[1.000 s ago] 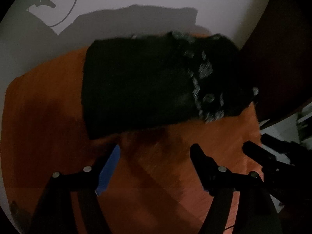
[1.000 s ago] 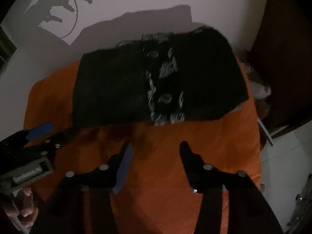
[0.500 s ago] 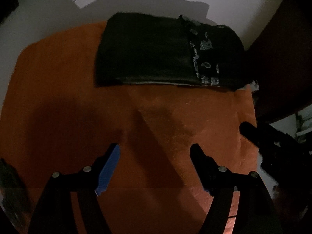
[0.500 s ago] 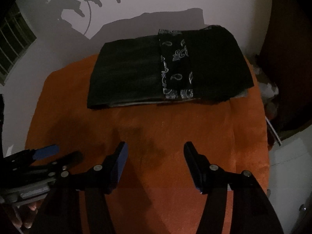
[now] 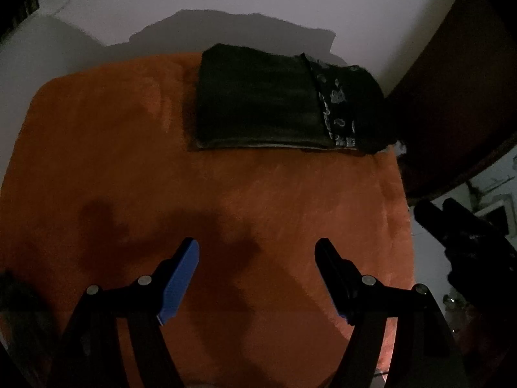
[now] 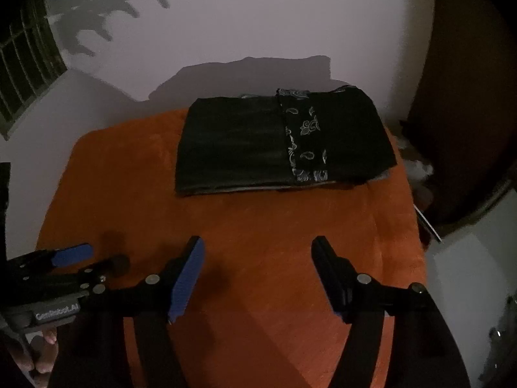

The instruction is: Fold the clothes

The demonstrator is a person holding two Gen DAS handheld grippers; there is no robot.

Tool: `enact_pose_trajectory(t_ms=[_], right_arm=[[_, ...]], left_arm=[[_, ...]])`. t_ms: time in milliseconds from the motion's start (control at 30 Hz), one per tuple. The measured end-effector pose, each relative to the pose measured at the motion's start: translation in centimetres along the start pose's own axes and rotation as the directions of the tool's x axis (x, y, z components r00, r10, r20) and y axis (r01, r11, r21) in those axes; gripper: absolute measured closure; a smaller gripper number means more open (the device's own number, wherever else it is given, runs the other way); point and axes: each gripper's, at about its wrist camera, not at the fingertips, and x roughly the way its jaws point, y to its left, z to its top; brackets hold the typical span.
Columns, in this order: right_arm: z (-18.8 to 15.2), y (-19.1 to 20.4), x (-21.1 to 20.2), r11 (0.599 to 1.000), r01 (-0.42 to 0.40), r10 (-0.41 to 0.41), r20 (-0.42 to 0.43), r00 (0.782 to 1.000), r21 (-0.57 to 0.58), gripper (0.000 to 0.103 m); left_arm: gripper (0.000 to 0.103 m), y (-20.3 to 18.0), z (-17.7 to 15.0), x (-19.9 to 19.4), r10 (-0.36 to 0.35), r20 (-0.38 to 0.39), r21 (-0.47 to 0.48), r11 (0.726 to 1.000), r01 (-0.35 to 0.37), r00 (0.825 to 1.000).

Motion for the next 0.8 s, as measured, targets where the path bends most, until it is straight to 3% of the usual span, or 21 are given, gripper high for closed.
enact_pose_trajectory(t_ms=[200, 400, 567, 633, 800], right_arm=[[-2.0, 4.9, -3.0, 0.997, 0.056, -0.054, -0.029, 0.998, 0.051, 0.035], [-2.8, 9.2, -5.7, 0.998, 0.059, -0.058, -0.036, 0.998, 0.015, 0.035], [-3.1, 11.4, -8.6, 1.0, 0.025, -0.024, -0.025, 0.999, 0.012, 0.034], [-3.3, 11.5, -10.3, 1.0, 0.014, -0.014, -0.006, 1.0, 0.013, 0.028], [-4.3, 10.7, -15.1, 0.995, -0.061, 0.06, 0.02, 0.998, 0.079, 0.022]], left_arm=[[0.028, 4.4, -2.1, -3.9, -0.046, 0.033, 0.021, 0.999, 0.045, 0.998], [0.028, 6.9, -3.0, -6.3, -0.032, 0.053, 0.006, 0.999, 0.032, 0.998], [0.028, 6.3, -3.8, -10.3, -0.034, 0.098, -0.009, 0.999, 0.035, 0.995], [0.028, 6.0, -4.1, -12.0, -0.033, 0.115, -0.014, 0.999, 0.035, 0.993], [0.028, 3.9, -5.5, -17.1, 0.021, 0.124, 0.01, 1.0, -0.023, 0.992]])
